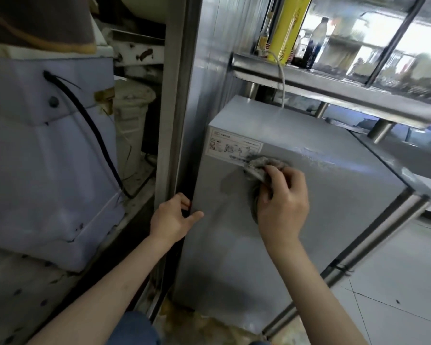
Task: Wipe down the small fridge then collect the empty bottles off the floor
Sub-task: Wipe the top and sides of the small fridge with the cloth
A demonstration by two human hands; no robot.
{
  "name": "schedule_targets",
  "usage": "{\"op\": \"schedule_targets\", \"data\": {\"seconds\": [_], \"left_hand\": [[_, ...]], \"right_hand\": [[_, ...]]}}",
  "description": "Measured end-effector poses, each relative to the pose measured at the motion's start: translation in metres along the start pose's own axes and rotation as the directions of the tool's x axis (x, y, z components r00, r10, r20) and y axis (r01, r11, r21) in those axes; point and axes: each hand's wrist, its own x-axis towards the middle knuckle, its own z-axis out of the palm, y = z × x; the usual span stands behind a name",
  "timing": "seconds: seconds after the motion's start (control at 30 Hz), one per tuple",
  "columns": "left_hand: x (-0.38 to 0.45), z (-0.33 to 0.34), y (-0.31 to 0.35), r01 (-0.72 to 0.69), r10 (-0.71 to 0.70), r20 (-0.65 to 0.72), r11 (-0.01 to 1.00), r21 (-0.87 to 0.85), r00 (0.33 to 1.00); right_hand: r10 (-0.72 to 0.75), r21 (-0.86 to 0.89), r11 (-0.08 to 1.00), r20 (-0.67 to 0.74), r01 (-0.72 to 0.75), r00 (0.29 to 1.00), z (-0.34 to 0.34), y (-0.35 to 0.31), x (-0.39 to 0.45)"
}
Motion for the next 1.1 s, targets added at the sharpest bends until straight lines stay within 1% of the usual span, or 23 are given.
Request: {"op": "schedule_targets", "data": {"seconds": [0.07,0.17,0.27,0.4,0.47,0.53,0.67,0.77,0.83,0.9,0.97,1.1], "left_hand": [[0.0,-0.001,0.001,0.009,-0.009,-0.004,1.0,0.003,1.0],[-0.001,-0.001,0.0,0.004,-0.004,-0.004,1.0,-0.001,1.0],[-0.002,0.001,0.0,-0.009,0.009,-0.014,1.0,-0.029,1.0],[-0.003,0.004,0.001,0.011,-0.013,-0.037,0.998,-0.056,0.999],[-0.003,0.004,0.001,0.023,-0.025,-0.033,0.999,-0.047,0.999],[-0.001,0.004,0.0,0.036,-0.038,-0.031,0.998,-0.048,0.999],[0.0,0.005,-0.002,0.024,-0.026,-0.033,0.998,-0.054,0.999],[-0.001,0.005,-0.001,0.01,-0.012,-0.029,0.999,-0.043,1.0],[-0.001,0.003,0.001,0.011,-0.012,-0.021,1.0,-0.022,1.0],[-0.001,0.002,0.002,0.017,-0.017,-0.013,1.0,-0.004,1.0],[0.0,0.001,0.003,0.011,-0.012,-0.012,1.0,-0.007,1.0],[-0.001,-0.002,0.0,-0.006,0.007,0.019,0.999,-0.033,1.0]], "right_hand": [[-0.096,-0.033,0.995,0.013,0.096,0.995,0.005,0.004,-0.005],[-0.223,-0.082,0.969,0.114,0.233,0.968,0.011,0.01,-0.017],[-0.309,-0.089,0.94,0.199,0.331,0.93,0.014,0.014,-0.034],[-0.382,-0.079,0.908,0.246,0.411,0.891,0.014,0.026,-0.052],[-0.4,-0.086,0.897,0.261,0.434,0.878,0.011,0.034,-0.057],[-0.372,-0.095,0.909,0.247,0.405,0.895,0.006,0.04,-0.057],[-0.238,-0.107,0.962,0.113,0.25,0.965,-0.002,0.036,-0.035],[-0.164,-0.077,0.983,0.027,0.166,0.986,0.003,0.023,-0.021],[-0.154,-0.062,0.986,0.007,0.154,0.988,0.009,0.013,-0.017],[-0.192,-0.072,0.978,0.027,0.194,0.981,0.016,0.009,-0.017],[-0.271,-0.098,0.956,0.07,0.277,0.96,0.02,0.009,-0.022],[-0.445,-0.128,0.873,0.186,0.47,0.876,0.022,0.021,-0.044]]}}
